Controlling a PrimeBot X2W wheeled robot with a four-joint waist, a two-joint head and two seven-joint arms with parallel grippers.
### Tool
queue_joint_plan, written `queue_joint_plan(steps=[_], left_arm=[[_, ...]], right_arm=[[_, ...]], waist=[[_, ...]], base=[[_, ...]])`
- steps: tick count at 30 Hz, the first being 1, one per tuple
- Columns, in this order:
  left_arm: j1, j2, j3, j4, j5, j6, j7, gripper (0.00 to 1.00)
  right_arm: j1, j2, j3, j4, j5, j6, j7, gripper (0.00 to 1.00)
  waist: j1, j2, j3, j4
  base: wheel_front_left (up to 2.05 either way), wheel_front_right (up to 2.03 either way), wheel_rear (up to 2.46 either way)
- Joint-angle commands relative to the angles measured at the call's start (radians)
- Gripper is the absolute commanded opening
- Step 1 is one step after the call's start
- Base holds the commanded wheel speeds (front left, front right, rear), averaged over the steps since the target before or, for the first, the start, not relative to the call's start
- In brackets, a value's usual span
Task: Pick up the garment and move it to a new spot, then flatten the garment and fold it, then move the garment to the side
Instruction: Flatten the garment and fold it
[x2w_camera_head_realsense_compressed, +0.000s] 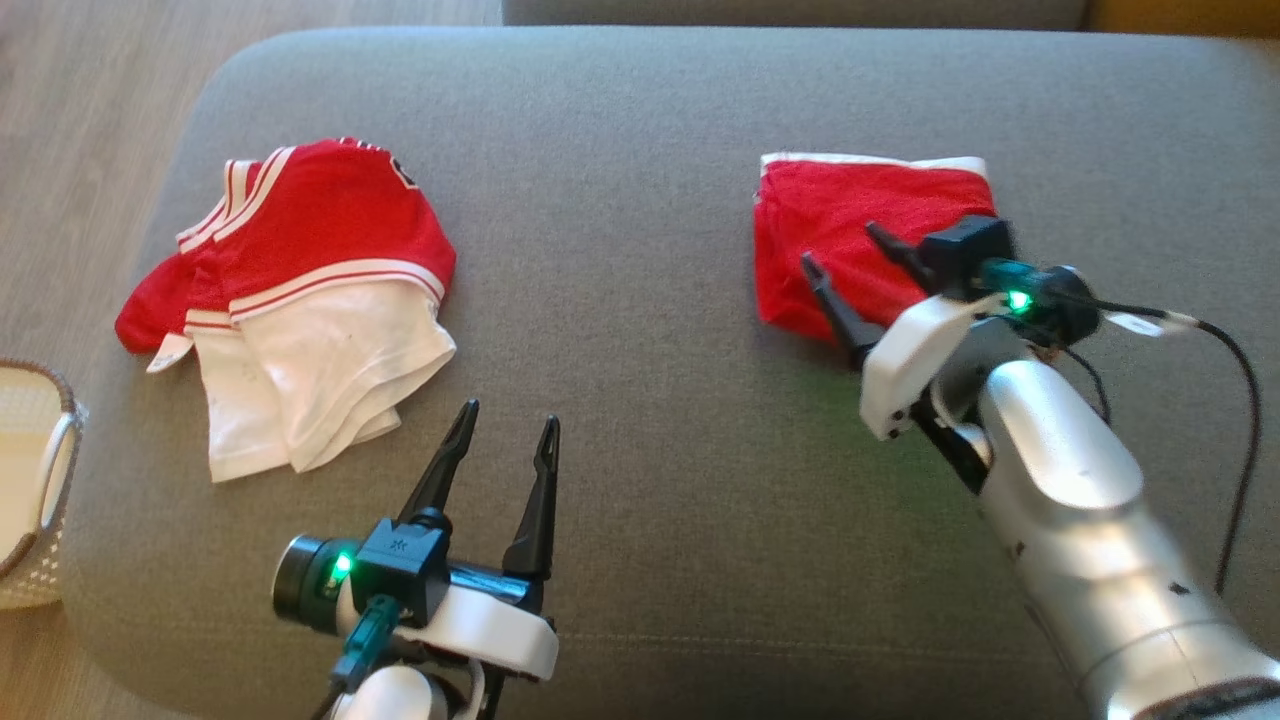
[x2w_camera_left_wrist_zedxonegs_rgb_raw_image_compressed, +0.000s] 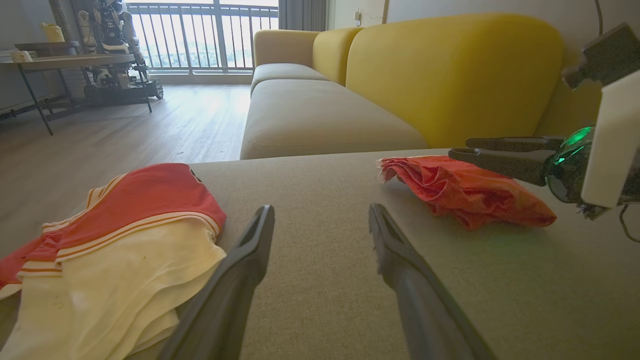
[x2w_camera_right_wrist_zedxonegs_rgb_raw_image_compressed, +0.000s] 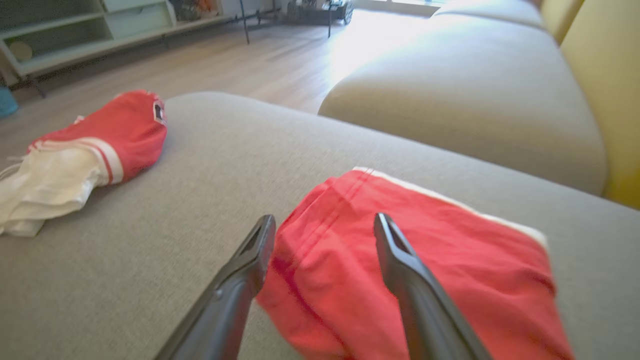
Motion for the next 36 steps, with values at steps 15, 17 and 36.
queue_joint_plan(steps=[15, 17, 36], left_arm=[[0.111, -0.007, 0.143, -0.097, -0.046, 0.121, -0.005, 1.00], [0.133, -0.007, 0.162, -0.112, -0.054, 0.134, -0.005, 1.00], [0.297, -0.006, 0.232, -0.159, 0.001, 0.064, -0.005, 1.00]], right_arm=[[0.449, 0.019, -0.372, -0.519, -0.183, 0.000, -0.109, 1.00], [0.516, 0.019, -0.373, -0.574, -0.161, 0.000, -0.113, 1.00], [0.810, 0.019, -0.245, -0.862, -0.052, 0.000, -0.114, 1.00]], waist=[[0.0000, 0.0000, -0.139, -0.059], [0.0000, 0.0000, -0.151, -0.064], [0.0000, 0.0000, -0.231, -0.108]], base=[[0.00, 0.00, 0.00], [0.00, 0.00, 0.00], [0.00, 0.00, 0.00]])
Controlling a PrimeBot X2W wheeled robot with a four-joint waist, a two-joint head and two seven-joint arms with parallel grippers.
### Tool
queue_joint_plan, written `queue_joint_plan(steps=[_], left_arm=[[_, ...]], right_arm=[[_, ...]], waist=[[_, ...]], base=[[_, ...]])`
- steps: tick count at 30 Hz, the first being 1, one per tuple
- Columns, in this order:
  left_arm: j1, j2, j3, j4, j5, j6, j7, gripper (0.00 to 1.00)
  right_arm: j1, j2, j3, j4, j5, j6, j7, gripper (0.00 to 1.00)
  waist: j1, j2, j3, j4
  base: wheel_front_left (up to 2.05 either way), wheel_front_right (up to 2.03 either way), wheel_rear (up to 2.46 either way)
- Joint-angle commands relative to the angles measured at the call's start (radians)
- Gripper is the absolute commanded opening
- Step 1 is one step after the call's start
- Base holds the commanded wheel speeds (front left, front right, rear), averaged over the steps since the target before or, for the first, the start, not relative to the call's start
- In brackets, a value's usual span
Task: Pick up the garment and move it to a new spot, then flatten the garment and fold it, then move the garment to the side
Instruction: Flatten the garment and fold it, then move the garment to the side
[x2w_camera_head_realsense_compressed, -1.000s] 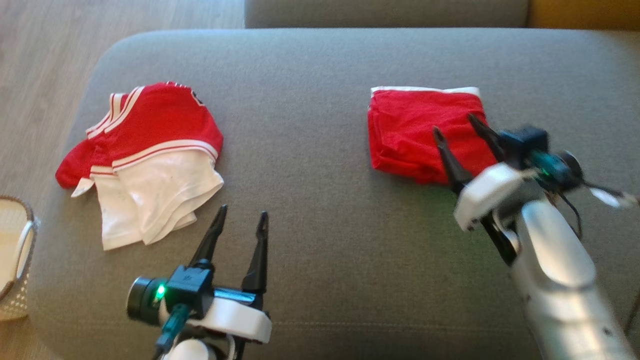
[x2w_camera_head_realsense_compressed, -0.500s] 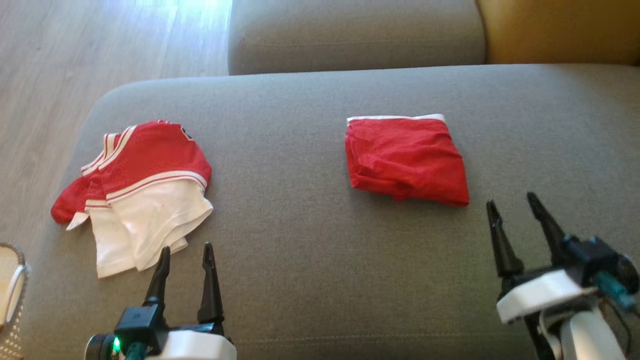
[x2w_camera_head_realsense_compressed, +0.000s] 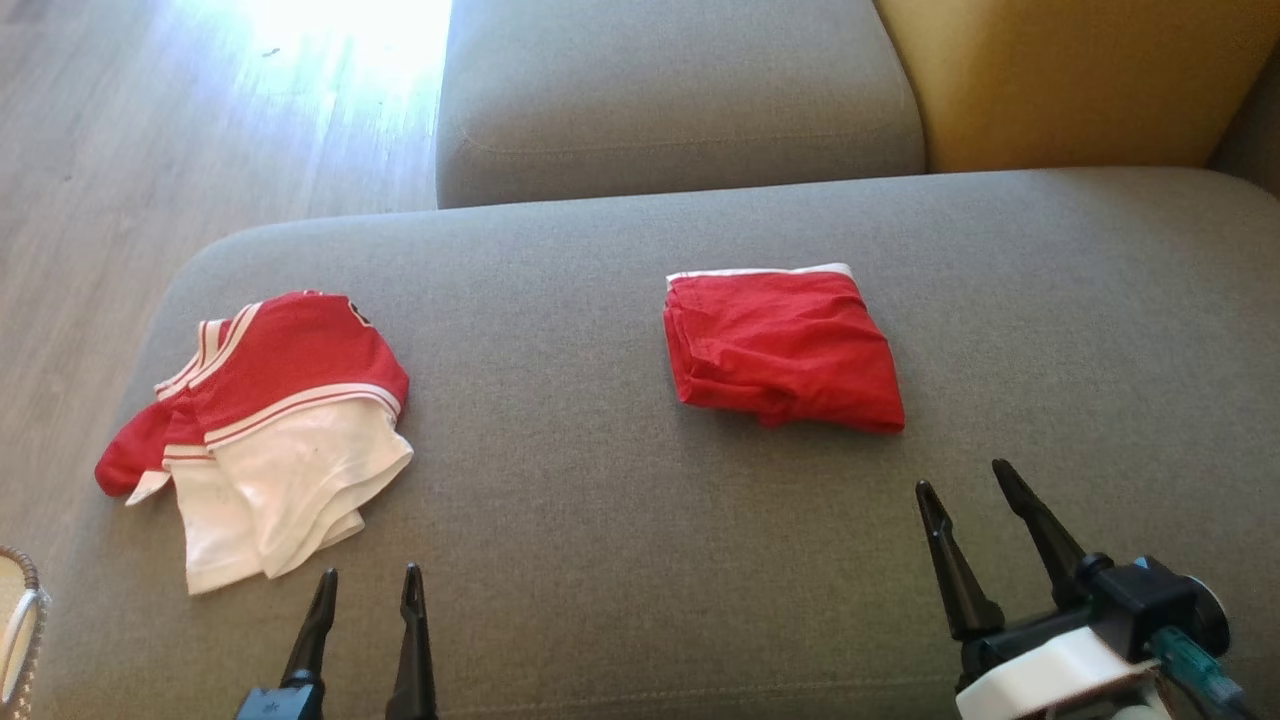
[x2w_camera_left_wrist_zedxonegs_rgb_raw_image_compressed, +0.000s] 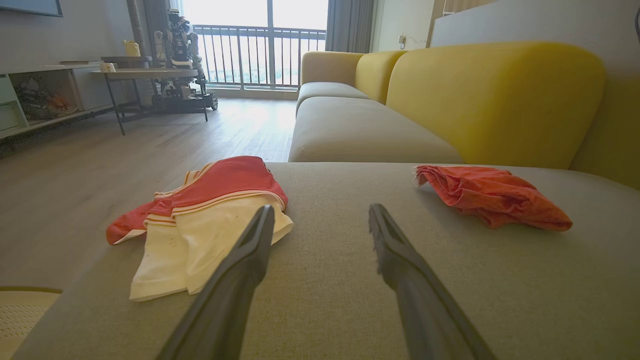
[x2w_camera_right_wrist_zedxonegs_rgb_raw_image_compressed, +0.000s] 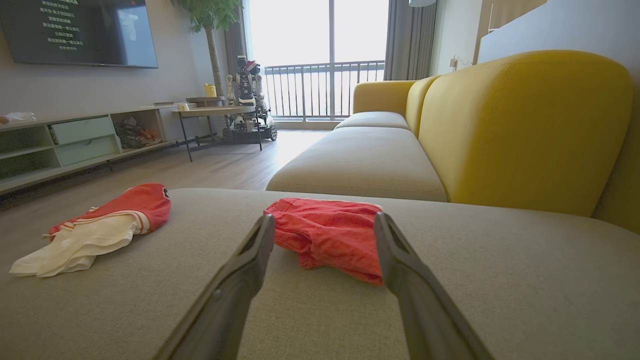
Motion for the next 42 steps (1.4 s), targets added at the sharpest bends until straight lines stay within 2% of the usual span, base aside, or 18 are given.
queue_joint_plan(steps=[1, 10, 23, 42], left_arm=[[-0.042, -0.008, 0.041, -0.027, 0.011, -0.004, -0.005, 1.00], [-0.034, -0.008, 0.042, -0.017, 0.038, -0.006, -0.005, 1.00], [-0.032, -0.008, 0.029, -0.014, 0.047, -0.006, -0.005, 1.00], [-0.037, -0.008, 0.024, -0.008, 0.060, -0.011, -0.005, 1.00]], right_arm=[[-0.018, -0.005, 0.027, -0.036, 0.000, 0.000, -0.009, 1.00], [-0.001, -0.005, 0.017, 0.011, 0.041, 0.000, -0.009, 1.00], [0.004, -0.005, 0.008, 0.039, 0.044, 0.000, -0.009, 1.00], [0.000, -0.004, -0.001, 0.092, 0.070, 0.000, -0.009, 1.00]], waist=[[0.0001, -0.0001, -0.004, 0.002], [0.0001, -0.0001, -0.020, 0.015], [0.0001, -0.0001, -0.034, 0.036], [0.0001, -0.0001, -0.012, 0.061]], base=[[0.00, 0.00, 0.00], [0.00, 0.00, 0.00], [0.00, 0.00, 0.00], [0.00, 0.00, 0.00]])
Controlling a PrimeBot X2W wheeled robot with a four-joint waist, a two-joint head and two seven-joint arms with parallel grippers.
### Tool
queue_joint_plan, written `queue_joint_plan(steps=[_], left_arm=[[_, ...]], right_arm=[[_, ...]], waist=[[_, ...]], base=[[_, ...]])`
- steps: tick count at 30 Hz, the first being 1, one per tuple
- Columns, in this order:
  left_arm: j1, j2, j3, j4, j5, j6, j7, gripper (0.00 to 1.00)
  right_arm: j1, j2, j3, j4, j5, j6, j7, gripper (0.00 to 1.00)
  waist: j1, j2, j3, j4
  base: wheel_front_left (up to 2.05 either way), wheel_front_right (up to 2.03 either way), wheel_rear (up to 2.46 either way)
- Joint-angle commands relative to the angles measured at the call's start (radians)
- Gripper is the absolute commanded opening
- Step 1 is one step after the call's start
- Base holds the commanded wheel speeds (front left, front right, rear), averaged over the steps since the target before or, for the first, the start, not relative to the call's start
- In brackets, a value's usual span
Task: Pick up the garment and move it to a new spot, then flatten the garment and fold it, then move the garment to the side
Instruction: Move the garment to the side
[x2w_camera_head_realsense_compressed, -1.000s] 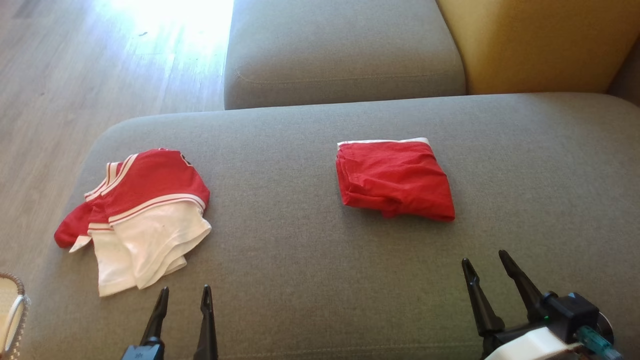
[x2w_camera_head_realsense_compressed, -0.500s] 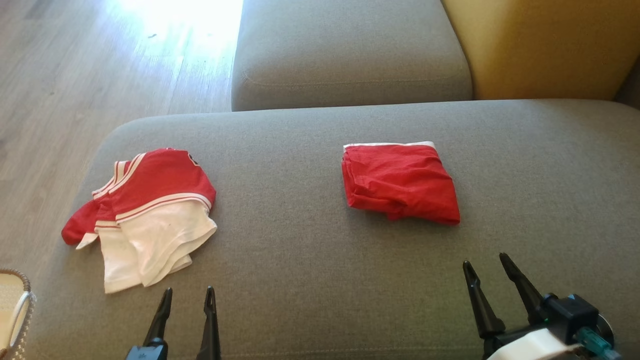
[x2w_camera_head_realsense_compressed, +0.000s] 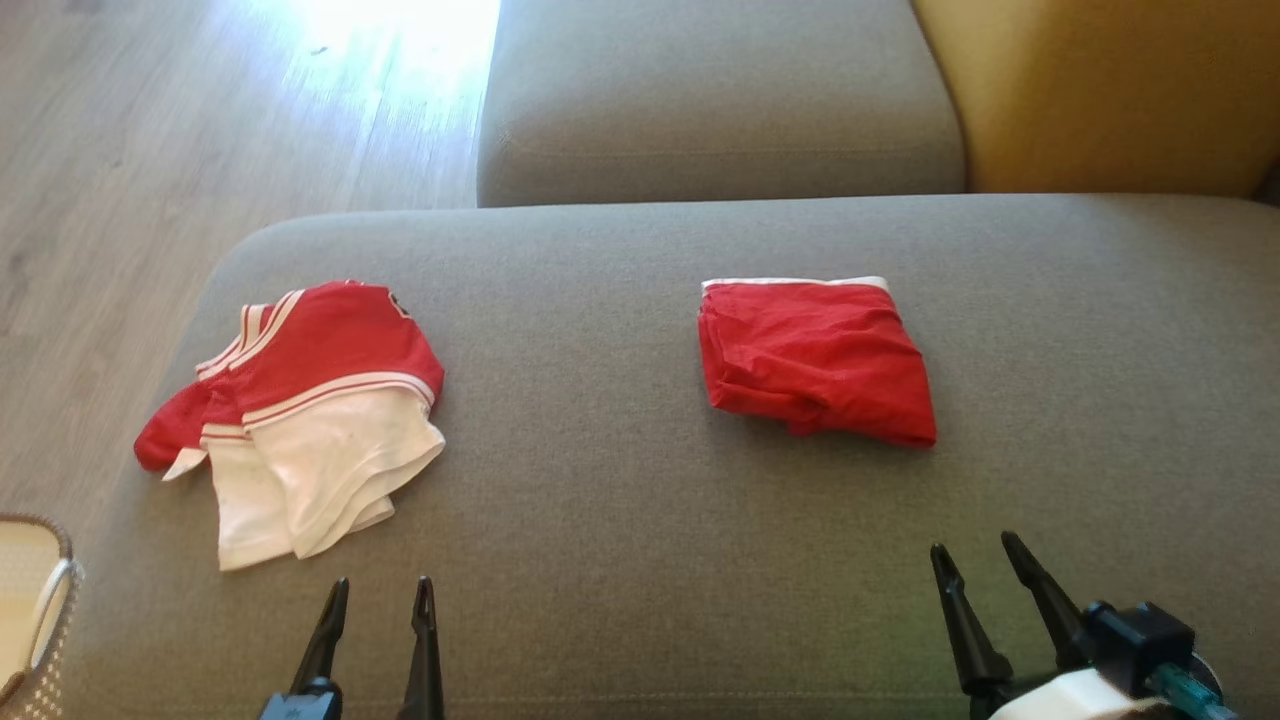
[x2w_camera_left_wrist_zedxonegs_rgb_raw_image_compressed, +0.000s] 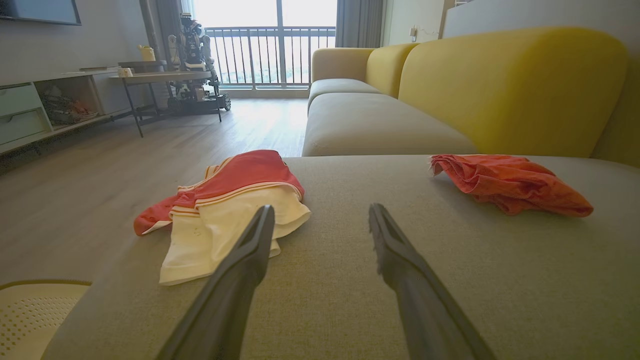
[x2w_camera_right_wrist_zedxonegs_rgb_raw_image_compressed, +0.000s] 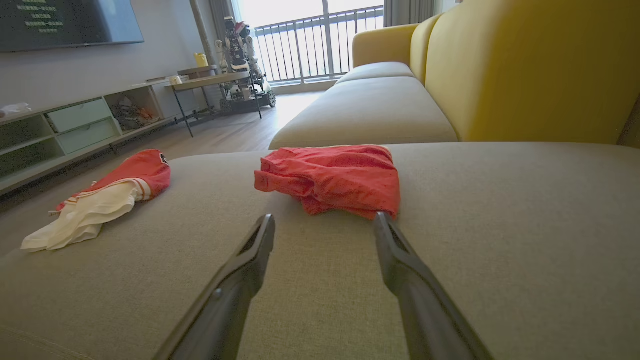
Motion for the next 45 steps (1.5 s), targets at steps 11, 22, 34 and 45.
queue_joint_plan(steps=[11, 22, 34, 45], left_arm=[[-0.068, -0.008, 0.005, -0.027, 0.032, -0.011, -0.005, 1.00], [-0.120, -0.005, -0.047, -0.028, 0.049, -0.033, -0.005, 1.00], [-0.224, -0.007, -0.092, -0.025, 0.031, -0.026, -0.005, 1.00], [-0.285, -0.008, -0.122, -0.017, 0.021, -0.023, -0.005, 1.00]], right_arm=[[-0.231, -0.006, -0.048, 0.219, 0.152, 0.000, -0.009, 1.00], [-0.592, -0.082, -0.181, 0.557, 0.335, 0.000, 0.119, 1.00], [-0.851, -0.209, -0.188, 0.785, 0.364, 0.000, 0.314, 1.00], [-0.950, -0.212, -0.146, 0.851, 0.385, 0.000, 0.401, 0.00]], waist=[[0.0000, 0.0000, 0.040, 0.071], [0.0000, 0.0000, 0.144, 0.166], [0.0000, 0.0000, 0.297, 0.200], [0.0000, 0.0000, 0.363, 0.177]], base=[[0.00, 0.00, 0.00], [0.00, 0.00, 0.00], [0.00, 0.00, 0.00], [0.00, 0.00, 0.00]])
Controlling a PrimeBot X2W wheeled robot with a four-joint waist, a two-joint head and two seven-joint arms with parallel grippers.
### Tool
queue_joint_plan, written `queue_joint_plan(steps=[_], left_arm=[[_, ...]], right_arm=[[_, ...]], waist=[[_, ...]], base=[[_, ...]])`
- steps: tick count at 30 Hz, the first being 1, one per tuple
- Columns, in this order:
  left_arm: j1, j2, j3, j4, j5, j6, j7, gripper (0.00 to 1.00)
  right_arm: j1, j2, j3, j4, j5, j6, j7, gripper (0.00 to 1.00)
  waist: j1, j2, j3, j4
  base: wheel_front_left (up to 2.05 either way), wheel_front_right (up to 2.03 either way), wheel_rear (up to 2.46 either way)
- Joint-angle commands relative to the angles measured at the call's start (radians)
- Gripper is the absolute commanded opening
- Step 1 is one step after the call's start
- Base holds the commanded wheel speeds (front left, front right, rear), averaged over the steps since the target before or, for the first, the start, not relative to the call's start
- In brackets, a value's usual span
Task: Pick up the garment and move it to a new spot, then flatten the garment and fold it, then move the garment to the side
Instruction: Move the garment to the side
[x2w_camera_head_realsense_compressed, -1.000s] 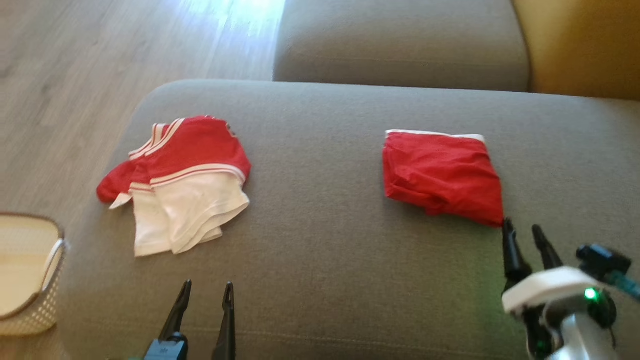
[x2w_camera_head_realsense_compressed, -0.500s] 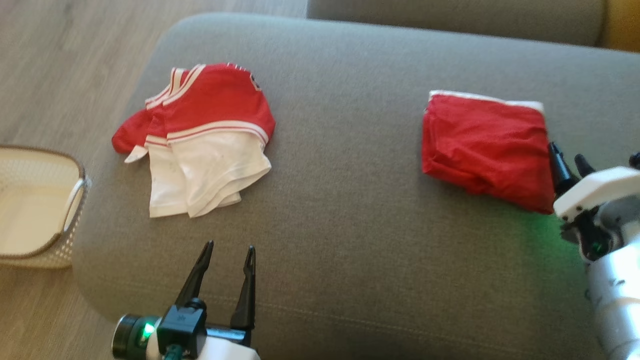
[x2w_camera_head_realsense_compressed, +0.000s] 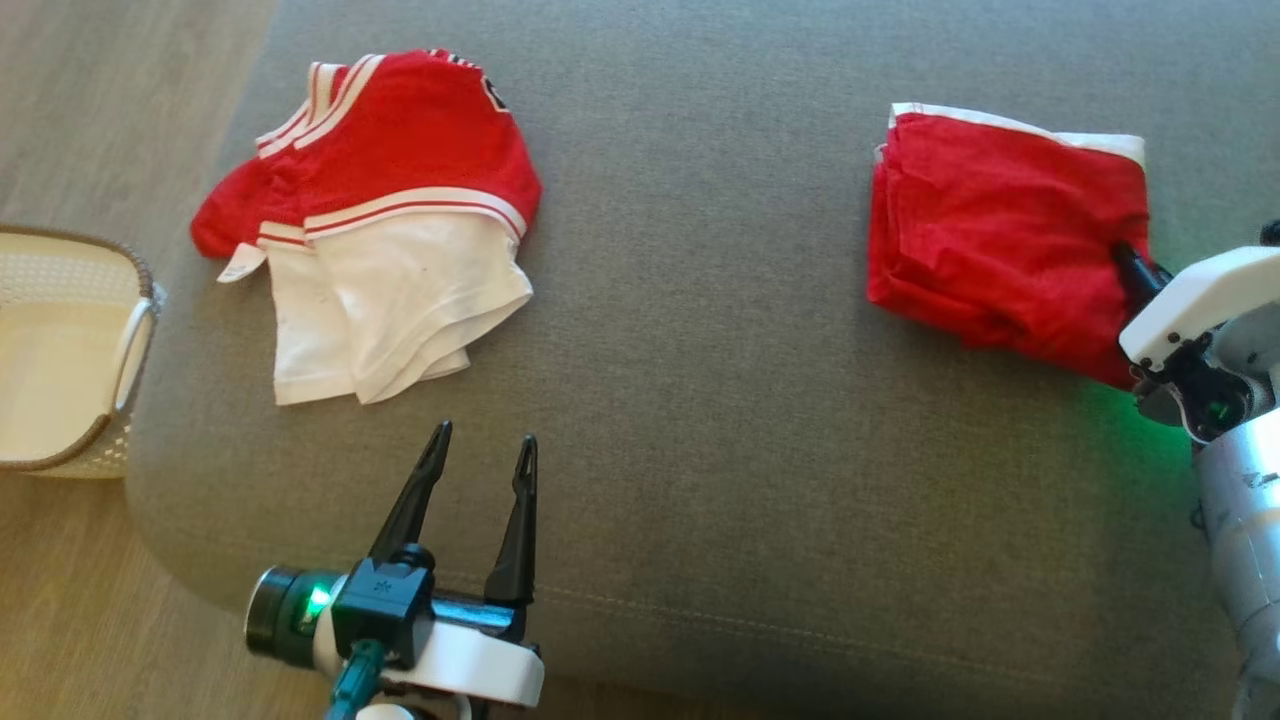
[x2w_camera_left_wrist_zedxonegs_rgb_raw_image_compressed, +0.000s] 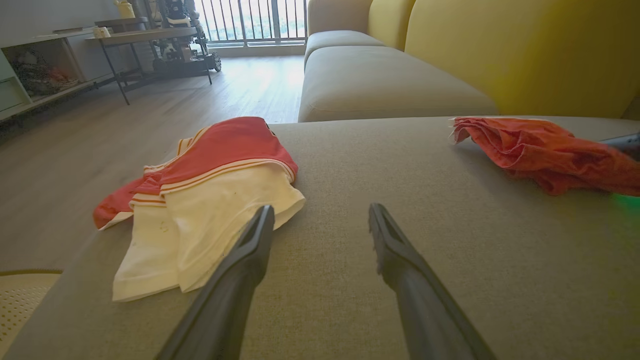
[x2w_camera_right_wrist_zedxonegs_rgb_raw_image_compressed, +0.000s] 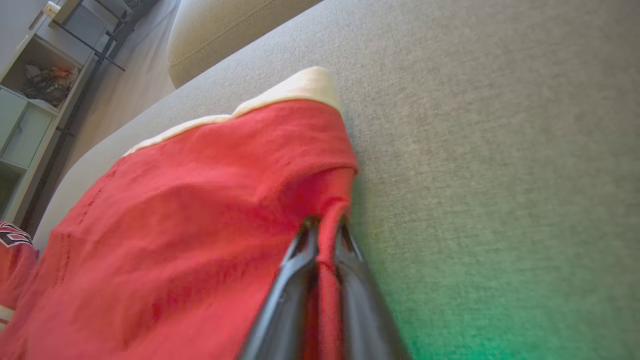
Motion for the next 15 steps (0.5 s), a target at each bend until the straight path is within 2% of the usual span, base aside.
queue_joint_plan(steps=[1, 7, 15], left_arm=[[-0.033, -0.006, 0.023, -0.027, -0.004, 0.003, -0.005, 1.00], [-0.054, -0.006, 0.018, -0.031, -0.002, 0.004, -0.005, 1.00], [-0.084, 0.005, 0.021, -0.046, 0.014, -0.013, -0.005, 1.00]], right_arm=[[-0.027, -0.003, 0.020, -0.033, 0.008, 0.000, -0.002, 0.00], [-0.037, -0.023, 0.083, -0.076, 0.003, 0.000, -0.034, 0.00], [-0.044, -0.100, 0.262, -0.188, -0.071, 0.000, -0.056, 0.00]], waist=[[-0.0001, 0.0000, 0.006, -0.009], [-0.0001, 0.0000, 0.021, -0.064], [-0.0001, 0.0000, 0.054, -0.183]], base=[[0.00, 0.00, 0.00], [0.00, 0.00, 0.00], [0.00, 0.00, 0.00]])
